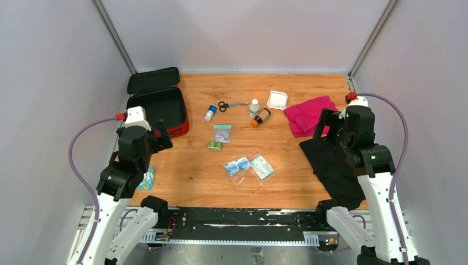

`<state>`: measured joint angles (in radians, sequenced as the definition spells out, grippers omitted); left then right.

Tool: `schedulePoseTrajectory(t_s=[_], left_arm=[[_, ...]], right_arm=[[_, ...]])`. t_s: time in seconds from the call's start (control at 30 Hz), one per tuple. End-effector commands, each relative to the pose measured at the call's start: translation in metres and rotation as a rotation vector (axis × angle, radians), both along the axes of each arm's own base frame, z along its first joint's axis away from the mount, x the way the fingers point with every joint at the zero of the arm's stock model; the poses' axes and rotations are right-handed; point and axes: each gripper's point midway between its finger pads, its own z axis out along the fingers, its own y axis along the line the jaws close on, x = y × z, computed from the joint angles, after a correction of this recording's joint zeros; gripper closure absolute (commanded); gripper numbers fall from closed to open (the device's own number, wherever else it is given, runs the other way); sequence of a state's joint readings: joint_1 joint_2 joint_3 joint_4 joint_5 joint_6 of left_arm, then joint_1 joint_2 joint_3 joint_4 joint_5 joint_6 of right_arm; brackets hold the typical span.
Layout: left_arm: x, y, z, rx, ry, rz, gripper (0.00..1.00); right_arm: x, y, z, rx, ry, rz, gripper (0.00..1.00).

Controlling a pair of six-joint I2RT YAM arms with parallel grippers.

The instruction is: Organize the medicine kit

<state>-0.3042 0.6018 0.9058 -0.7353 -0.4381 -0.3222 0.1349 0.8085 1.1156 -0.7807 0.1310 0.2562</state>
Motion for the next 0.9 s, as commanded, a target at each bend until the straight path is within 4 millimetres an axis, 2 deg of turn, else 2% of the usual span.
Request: schedulePoseTrajectory(t_s=[0.0, 0.27, 0.37, 0.53, 0.7, 0.87], left_arm=[[0.005, 0.002, -0.004, 0.01, 0.008, 0.016, 0.0], [0.002, 0.006, -0.012, 0.018, 0.014, 0.034, 0.0], [0.001, 0.007, -0.015, 0.017, 0.012, 0.037, 0.0], [0.007, -0.006, -0.023, 0.008, 0.044, -0.029, 0.0], [0.015, -0.021, -0.034, -0.006, 0.108, -0.094, 0.0], [0.023, -0.04, -0.057, -0.078, 0.199, -0.129, 0.0]], right_arm=[[0.002, 0.004, -0.001, 0.055, -0.014, -0.013, 0.08], [0.01, 0.021, -0.01, 0.109, 0.029, 0.054, 0.09], [0.012, 0.037, -0.012, 0.156, 0.052, 0.127, 0.1], [0.013, 0.06, -0.024, 0.235, 0.107, 0.221, 0.13], [0.011, 0.09, -0.055, 0.353, 0.248, 0.33, 0.21], [0.001, 0.122, -0.103, 0.394, 0.413, 0.41, 0.26]])
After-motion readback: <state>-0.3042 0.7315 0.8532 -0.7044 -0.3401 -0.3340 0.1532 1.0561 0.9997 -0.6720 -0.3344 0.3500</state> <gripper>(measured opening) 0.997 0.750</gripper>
